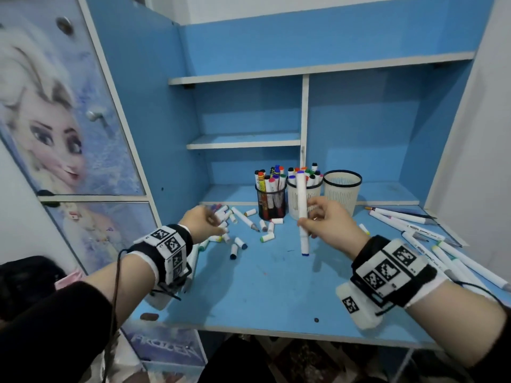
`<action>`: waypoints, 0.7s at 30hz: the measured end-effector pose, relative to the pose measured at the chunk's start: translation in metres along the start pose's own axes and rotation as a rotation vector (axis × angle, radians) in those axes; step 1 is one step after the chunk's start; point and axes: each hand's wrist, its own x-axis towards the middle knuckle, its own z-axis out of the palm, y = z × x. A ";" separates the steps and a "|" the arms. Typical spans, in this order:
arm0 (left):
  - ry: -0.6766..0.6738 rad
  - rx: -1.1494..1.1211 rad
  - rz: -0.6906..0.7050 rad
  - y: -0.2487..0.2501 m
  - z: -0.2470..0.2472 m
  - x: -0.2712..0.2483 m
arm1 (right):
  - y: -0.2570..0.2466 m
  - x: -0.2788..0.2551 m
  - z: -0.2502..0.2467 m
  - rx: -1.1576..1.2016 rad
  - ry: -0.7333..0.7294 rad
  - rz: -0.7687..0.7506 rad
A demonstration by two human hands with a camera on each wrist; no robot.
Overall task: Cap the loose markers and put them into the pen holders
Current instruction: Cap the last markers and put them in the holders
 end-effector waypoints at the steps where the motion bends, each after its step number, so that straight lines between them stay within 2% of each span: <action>1: -0.006 0.131 -0.059 -0.010 -0.004 0.005 | -0.001 0.009 -0.006 -0.020 0.034 -0.010; 4: -0.101 0.353 -0.251 -0.029 -0.010 0.008 | -0.011 0.029 -0.025 -0.034 0.151 -0.058; 8: -0.200 0.410 -0.381 -0.044 -0.009 0.012 | -0.020 0.052 -0.050 -0.126 0.287 -0.140; 17: -0.154 0.396 -0.436 -0.055 -0.005 0.020 | -0.007 0.093 -0.069 -0.300 0.518 -0.263; 21: -0.139 0.372 -0.452 -0.063 -0.005 0.021 | 0.008 0.106 -0.071 -0.341 0.596 -0.259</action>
